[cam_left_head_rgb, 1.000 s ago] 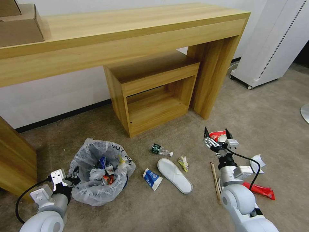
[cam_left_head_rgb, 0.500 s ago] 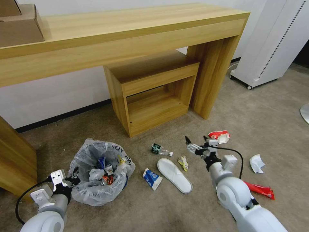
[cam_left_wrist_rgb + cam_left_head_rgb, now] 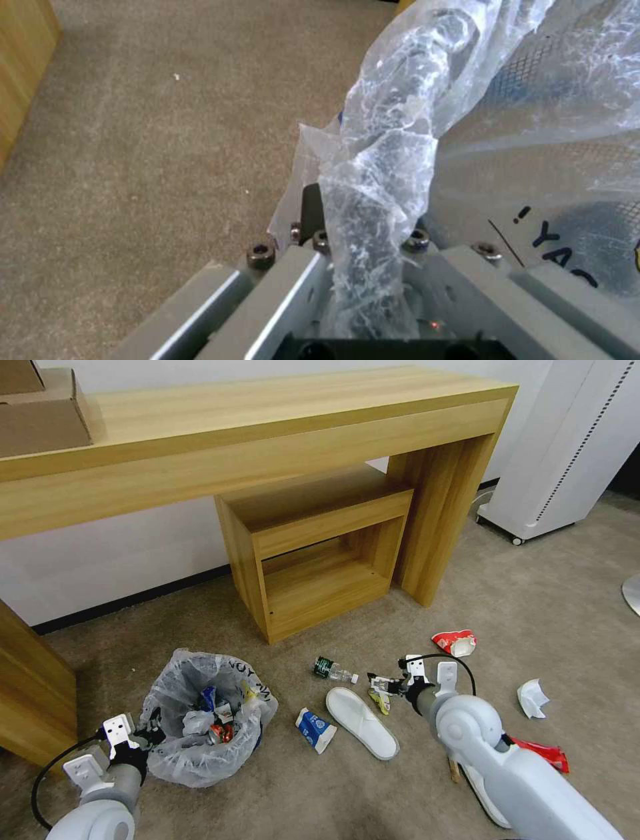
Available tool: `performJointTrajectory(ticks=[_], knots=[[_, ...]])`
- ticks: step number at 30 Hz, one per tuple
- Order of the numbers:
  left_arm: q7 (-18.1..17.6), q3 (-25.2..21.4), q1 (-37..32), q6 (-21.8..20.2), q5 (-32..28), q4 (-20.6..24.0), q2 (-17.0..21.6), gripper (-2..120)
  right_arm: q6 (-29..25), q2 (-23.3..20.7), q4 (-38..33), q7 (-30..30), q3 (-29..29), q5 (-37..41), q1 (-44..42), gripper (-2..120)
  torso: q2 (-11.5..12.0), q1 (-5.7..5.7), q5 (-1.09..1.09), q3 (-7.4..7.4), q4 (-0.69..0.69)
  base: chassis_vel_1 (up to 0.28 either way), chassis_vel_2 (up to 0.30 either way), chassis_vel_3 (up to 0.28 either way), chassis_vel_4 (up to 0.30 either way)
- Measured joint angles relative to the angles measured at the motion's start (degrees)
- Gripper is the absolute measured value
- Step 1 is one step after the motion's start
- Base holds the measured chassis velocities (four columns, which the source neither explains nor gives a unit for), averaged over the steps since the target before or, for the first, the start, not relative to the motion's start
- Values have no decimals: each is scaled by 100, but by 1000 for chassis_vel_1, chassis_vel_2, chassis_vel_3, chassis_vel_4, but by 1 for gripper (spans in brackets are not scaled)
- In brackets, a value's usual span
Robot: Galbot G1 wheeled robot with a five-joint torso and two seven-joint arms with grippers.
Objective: Pick up the trash bin and place the garbage on the floor into it.
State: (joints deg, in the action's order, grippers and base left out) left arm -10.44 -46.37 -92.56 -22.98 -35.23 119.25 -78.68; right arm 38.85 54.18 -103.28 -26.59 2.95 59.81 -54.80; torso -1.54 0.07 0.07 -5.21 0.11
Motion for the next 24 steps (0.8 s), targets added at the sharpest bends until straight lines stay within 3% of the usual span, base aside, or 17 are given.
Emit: performJointTrajectory(ticks=[5, 24], knots=[[3, 20, 46, 12, 13, -38, -20, 0, 144, 22, 711, 179, -539, -17, 477, 100, 0, 0, -1, 0, -3, 0, 0, 0, 0], [-22, 217, 351, -11, -99, -296, 151, 0, 193, 473, 2106, 734, -1133, -308, 1064, 100, 0, 0, 1, 0, -2, 0, 0, 0, 0]])
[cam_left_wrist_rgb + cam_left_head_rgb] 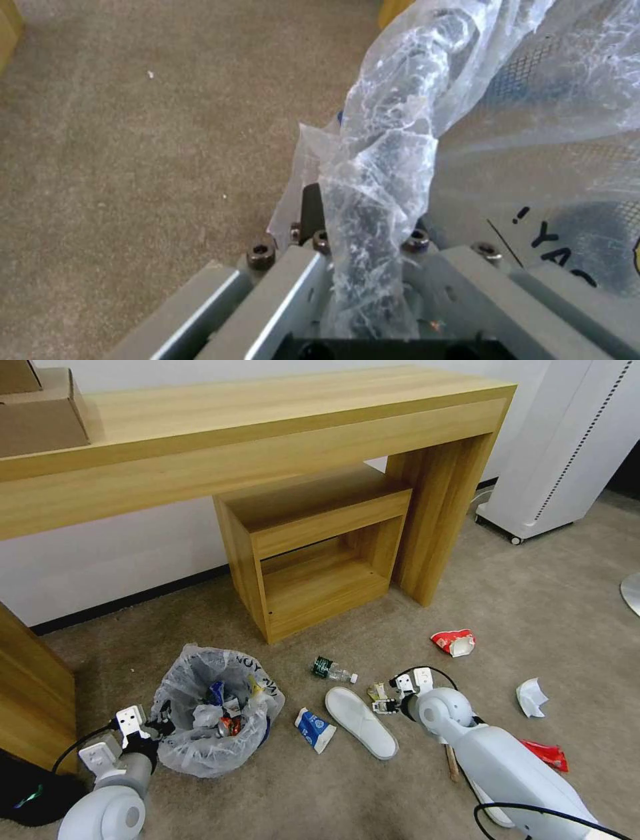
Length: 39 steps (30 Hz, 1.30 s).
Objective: Pick up the trash bin and place the garbage on the floor into it.
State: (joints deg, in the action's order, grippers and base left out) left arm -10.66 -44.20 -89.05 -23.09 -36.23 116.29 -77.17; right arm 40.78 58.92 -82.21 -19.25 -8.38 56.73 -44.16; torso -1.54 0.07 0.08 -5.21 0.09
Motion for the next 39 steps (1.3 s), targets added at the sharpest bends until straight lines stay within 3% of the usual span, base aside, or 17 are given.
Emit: performJointTrajectory(ticks=[7, 18, 27, 39], knots=[[0, -3, 0, 7, -5, 12, -23, 0, -162, 174, 288, 155, -247, -223, 195, 99, 0, 0, 0, 0, 1, 0, 0, 0, 0], [1, -91, -111, 28, -58, 154, -15, 0, -392, 863, 1015, 319, -609, -632, 480, 98, 0, 0, 0, 0, 0, 0, 0, 0, 0], [-1, -67, -82, 72, -53, 98, -31, 0, -499, 989, 1368, 368, -615, -916, 467, 93, 0, 0, 0, 0, 1, 0, 0, 0, 0], [25, -18, -58, 122, -30, 55, -58, 0, -891, 1158, 1757, 425, -745, -1136, 472, 51, 0, 0, 0, 0, 1, 0, 0, 0, 0]])
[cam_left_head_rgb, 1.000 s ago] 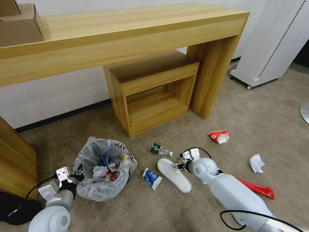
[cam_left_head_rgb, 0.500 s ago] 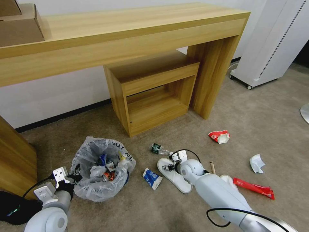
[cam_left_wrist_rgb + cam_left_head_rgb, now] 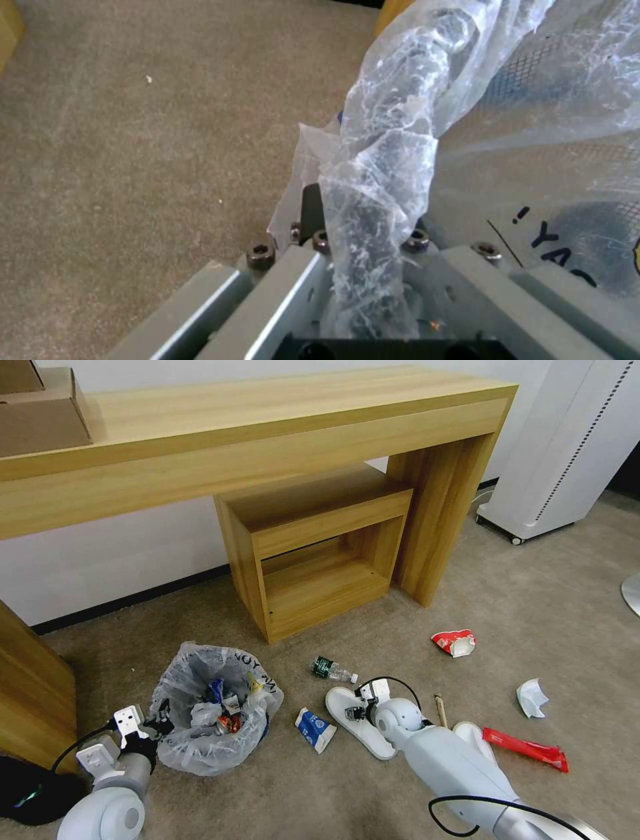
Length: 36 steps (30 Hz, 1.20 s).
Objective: Pick up the trash bin and place the garbage on the floor into it.
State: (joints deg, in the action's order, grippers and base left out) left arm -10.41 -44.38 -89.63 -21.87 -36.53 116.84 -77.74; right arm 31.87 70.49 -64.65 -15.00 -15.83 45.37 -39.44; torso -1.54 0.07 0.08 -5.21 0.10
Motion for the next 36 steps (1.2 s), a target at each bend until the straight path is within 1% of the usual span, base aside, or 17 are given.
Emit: performJointTrajectory(ticks=[2, 3, 6, 9, 11, 12, 13, 15, 24, 25, 27, 28, 30, 31, 32, 35, 36], knots=[[9, 1, -6, 15, 7, 0, -10, 0, -76, 54, 71, 5, -76, -34, 43, 41, 0, 0, 0, 0, 0, 0, 0, 0, 0], [9, 1, -6, 15, 7, 0, -10, 0, -76, 54, 71, 5, -76, -34, 43, 41, 0, 0, 0, 0, 0, 0, 0, 0, 0], [18, -12, -17, 39, 5, 10, -11, 0, -73, 99, 85, 4, -116, -81, 53, 27, 0, 0, 0, 0, -1, 0, 0, 0, 0], [19, -16, -19, 52, 4, 13, -8, 0, -88, 95, 98, -6, -149, -139, 34, 24, 0, 0, 0, 0, -1, 0, 0, 0, 0], [19, -16, -14, 56, 3, 12, -9, 0, -119, 74, 98, -6, -150, -181, -3, 13, 0, 0, 0, 0, 0, 0, 0, 0, 0], [19, -16, -14, 56, 3, 12, -9, 0, -119, 74, 98, -6, -150, -181, -3, 13, 0, 0, 0, 0, 0, 0, 0, 0, 0], [20, -14, -9, 59, 4, 8, -12, 0, -132, 62, 98, -2, -147, -200, -18, 10, 0, 0, 0, 0, 0, 0, 0, 0, 0], [20, -2, 8, 64, 14, -15, -23, 0, -173, 22, 82, 2, -133, -219, -53, 1, 0, 0, -1, 0, 0, 0, 0, 0, 0], [10, 21, 62, 65, 33, -117, -33, 0, -485, -148, -122, 69, 37, -239, -188, 0, 0, 0, 0, 0, -1, 0, 0, 0, 0], [2, 20, 71, 64, 33, -134, -29, 0, -539, -208, -256, 81, 94, -197, -236, 0, 0, 0, 0, 0, 0, 0, 0, 0, 0], [-9, 10, 88, 64, 15, -150, -5, 0, -672, -421, -782, 83, 236, 25, -396, 0, 0, 0, -2, 0, 0, 0, 0, 0, 0], [-9, 10, 88, 64, 15, -150, -5, 0, -672, -421, -782, 83, 236, 25, -396, 0, 0, 0, -2, 0, 0, 0, 0, 0, 0], [-20, -5, 99, 58, -4, -151, 21, 0, -855, -650, -1310, 70, 351, 198, -533, 0, 0, 0, -1, 0, 0, 0, 0, 0, 0], [-24, -10, 102, 51, -12, -151, 29, 0, -911, -743, -1522, 72, 395, 233, -579, 0, 0, 0, -1, 0, 0, 0, 0, 0, 0], [-24, -10, 102, 51, -12, -151, 29, 0, -911, -743, -1522, 72, 395, 233, -579, 0, 0, 0, -1, 0, 0, 0, 0, 0, 0], [-32, -19, 99, 38, -29, -141, 44, 0, -1205, -1006, -2247, 116, 542, 209, -658, 0, 0, 0, -1, 0, 1, 0, 0, 0, 0], [-32, -19, 99, 38, -29, -141, 44, 0, -1205, -1006, -2247, 116, 542, 209, -658, 0, 0, 0, -1, 0, 1, 0, 0, 0, 0]])
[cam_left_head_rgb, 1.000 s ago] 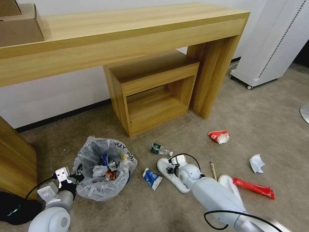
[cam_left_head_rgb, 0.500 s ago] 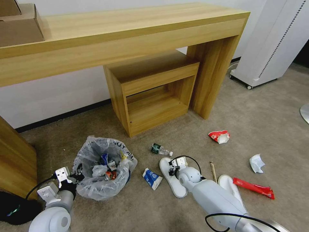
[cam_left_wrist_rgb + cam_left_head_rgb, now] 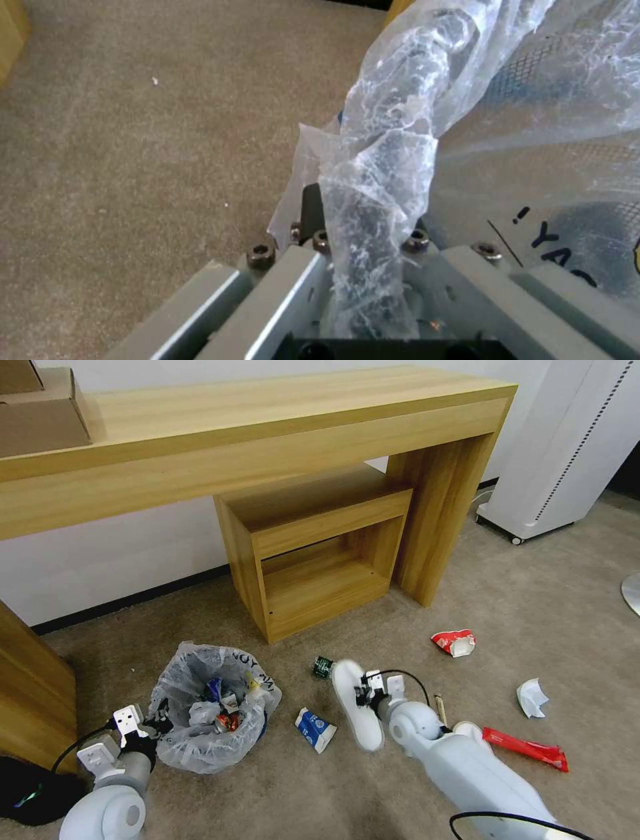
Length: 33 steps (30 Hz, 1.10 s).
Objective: Pick up the trash bin and place the garbage on the floor into it.
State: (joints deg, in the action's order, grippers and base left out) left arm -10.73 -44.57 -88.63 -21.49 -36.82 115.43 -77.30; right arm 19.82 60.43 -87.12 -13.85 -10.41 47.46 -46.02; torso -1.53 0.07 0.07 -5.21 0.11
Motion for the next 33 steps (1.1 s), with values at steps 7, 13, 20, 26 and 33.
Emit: performJointTrajectory(ticks=[7, 13, 20, 26, 33], knots=[[-4, -3, -32, -23, -4, 83, -8, 0, -1246, -278, -974, 899, 89, -232, 361, 0, 0, 0, 0, 0, -2, 0, 0, 0, 0], [-15, 23, -35, -76, -5, 167, -26, 0, -2072, -311, -1349, 1684, -42, -138, 745, 0, 0, 0, 1, 0, -2, 0, 0, 0, 0], [-52, 26, -43, -155, -23, 293, -48, 0, -2782, -138, -1653, 2672, -389, 104, 1231, 0, 0, 0, 2, 0, -1, 0, 0, 0, 0], [-93, 47, -43, -250, -91, 421, -100, 0, -3249, 89, -1270, 3331, -1002, 13, 1640, 0, 0, 0, 2, 0, -1, 0, 0, 0, 0], [-106, 60, -122, -346, -136, 561, -143, 0, -3375, 363, -991, 3555, -1483, -205, 1782, 0, 0, 0, 2, 0, -1, 0, 0, 0, 0]])
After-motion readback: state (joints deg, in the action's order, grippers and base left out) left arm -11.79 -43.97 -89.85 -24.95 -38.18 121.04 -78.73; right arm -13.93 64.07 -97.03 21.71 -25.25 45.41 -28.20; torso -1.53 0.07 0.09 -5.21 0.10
